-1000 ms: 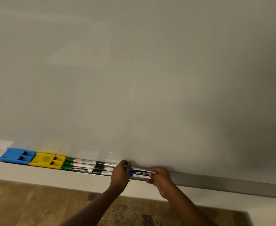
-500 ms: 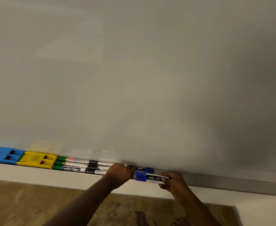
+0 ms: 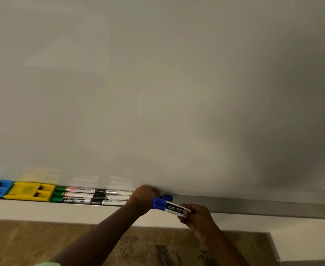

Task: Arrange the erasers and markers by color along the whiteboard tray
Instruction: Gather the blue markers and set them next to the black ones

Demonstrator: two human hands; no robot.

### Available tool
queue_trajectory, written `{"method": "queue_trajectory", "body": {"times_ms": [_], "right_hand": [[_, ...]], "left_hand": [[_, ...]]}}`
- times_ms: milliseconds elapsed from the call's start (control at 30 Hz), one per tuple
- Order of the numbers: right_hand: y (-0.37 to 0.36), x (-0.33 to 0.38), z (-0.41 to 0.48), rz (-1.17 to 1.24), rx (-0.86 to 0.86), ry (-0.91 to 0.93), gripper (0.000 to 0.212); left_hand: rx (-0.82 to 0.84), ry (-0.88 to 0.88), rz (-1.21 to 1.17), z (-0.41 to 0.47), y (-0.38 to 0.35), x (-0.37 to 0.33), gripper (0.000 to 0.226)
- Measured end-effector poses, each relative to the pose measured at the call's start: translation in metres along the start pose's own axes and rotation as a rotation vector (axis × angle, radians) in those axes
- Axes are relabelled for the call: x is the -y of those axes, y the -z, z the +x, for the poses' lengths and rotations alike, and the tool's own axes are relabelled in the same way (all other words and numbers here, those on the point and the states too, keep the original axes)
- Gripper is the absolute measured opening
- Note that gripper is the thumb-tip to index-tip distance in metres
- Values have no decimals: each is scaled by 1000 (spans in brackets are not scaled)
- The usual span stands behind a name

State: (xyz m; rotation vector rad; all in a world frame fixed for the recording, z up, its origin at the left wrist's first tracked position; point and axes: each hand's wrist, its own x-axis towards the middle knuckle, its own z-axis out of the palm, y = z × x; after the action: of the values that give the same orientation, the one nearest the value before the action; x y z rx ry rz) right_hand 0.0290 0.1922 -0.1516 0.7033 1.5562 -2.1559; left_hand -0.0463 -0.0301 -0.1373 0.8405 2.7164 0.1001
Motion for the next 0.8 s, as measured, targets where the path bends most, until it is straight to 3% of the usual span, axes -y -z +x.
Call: {"method": "queue_trajectory", "body": {"times_ms": [100, 200, 267, 433, 533, 800], "right_hand": [[-1, -2, -2, 155, 24, -7, 17], [-5, -3, -6, 269, 36, -4, 20], [-10, -2, -9, 315, 44, 3, 21], [-25, -4, -12, 346, 82, -28, 20], [-34, -4, -8, 321, 97, -62, 21], [-53, 17, 2, 234, 198, -63, 24]], "left_hand": [[-41, 9, 45, -5, 1, 6, 28], [-190, 74, 2, -18, 1, 7, 31], [-293, 123, -212, -28, 4, 2, 28], [-356, 274, -1157, -44, 11, -21, 10], [-386, 291, -1414, -48, 18, -27, 10], [-228, 255, -1466, -51, 15, -13, 10]]}}
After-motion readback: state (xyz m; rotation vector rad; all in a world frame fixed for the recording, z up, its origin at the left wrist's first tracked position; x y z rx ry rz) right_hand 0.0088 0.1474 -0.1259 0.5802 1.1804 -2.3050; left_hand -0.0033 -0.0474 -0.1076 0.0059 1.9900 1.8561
